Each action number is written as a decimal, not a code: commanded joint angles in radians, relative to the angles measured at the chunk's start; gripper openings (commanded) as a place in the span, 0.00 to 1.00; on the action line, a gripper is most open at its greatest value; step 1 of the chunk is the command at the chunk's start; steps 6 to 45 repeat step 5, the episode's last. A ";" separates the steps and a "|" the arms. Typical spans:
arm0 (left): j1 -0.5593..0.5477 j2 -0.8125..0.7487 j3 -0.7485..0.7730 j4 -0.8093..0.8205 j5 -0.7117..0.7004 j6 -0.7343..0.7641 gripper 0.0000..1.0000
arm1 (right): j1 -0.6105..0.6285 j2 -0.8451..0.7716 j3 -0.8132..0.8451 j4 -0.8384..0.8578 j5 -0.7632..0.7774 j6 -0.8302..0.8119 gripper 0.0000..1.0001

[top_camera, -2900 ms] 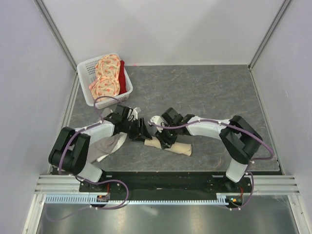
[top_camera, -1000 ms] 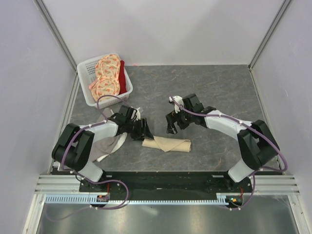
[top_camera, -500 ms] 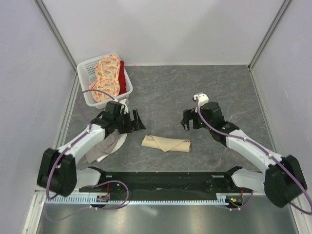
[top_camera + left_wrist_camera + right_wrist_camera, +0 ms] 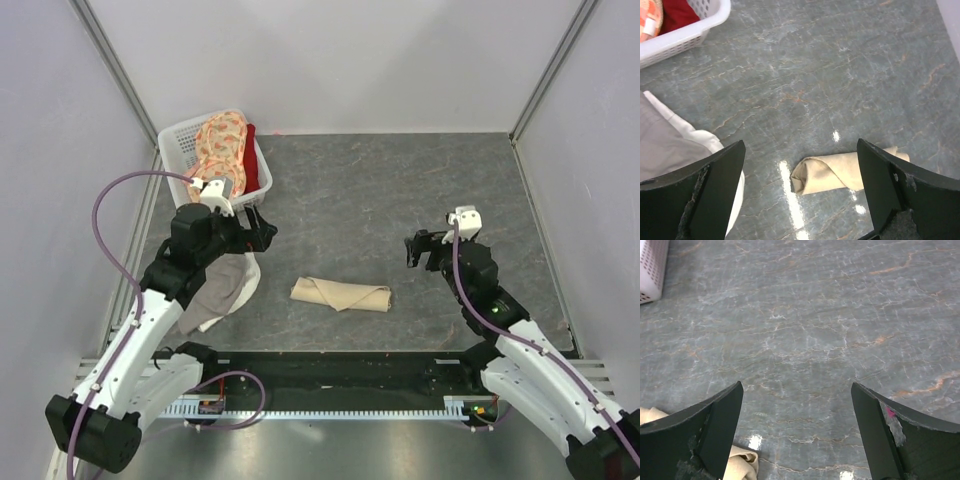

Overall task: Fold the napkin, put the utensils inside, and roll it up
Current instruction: Roll the napkin with the utensil

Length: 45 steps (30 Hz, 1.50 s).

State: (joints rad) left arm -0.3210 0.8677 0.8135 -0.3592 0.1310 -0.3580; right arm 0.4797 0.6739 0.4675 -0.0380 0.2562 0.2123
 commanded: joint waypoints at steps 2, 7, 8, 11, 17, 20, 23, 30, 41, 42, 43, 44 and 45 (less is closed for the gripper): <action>0.000 -0.007 -0.011 -0.003 -0.048 0.063 1.00 | -0.001 -0.002 -0.024 -0.007 0.051 -0.002 0.98; 0.000 -0.025 -0.016 0.003 -0.053 0.070 1.00 | -0.001 -0.010 -0.044 0.003 0.057 0.004 0.98; 0.000 -0.025 -0.016 0.003 -0.053 0.070 1.00 | -0.001 -0.010 -0.044 0.003 0.057 0.004 0.98; 0.000 -0.025 -0.016 0.003 -0.053 0.070 1.00 | -0.001 -0.010 -0.044 0.003 0.057 0.004 0.98; 0.000 -0.025 -0.016 0.003 -0.053 0.070 1.00 | -0.001 -0.010 -0.044 0.003 0.057 0.004 0.98; 0.000 -0.025 -0.016 0.003 -0.053 0.070 1.00 | -0.001 -0.010 -0.044 0.003 0.057 0.004 0.98; 0.000 -0.025 -0.016 0.003 -0.053 0.070 1.00 | -0.001 -0.010 -0.044 0.003 0.057 0.004 0.98; 0.000 -0.025 -0.016 0.003 -0.053 0.070 1.00 | -0.001 -0.010 -0.044 0.003 0.057 0.004 0.98; 0.000 -0.025 -0.016 0.003 -0.053 0.070 1.00 | -0.001 -0.010 -0.044 0.003 0.057 0.004 0.98; 0.000 -0.025 -0.016 0.003 -0.053 0.070 1.00 | -0.001 -0.010 -0.044 0.003 0.057 0.004 0.98; 0.000 -0.025 -0.016 0.003 -0.053 0.070 1.00 | -0.001 -0.010 -0.044 0.003 0.057 0.004 0.98; 0.000 -0.025 -0.016 0.003 -0.053 0.070 1.00 | -0.001 -0.010 -0.044 0.003 0.057 0.004 0.98; 0.000 -0.025 -0.016 0.003 -0.053 0.070 1.00 | -0.001 -0.010 -0.044 0.003 0.057 0.004 0.98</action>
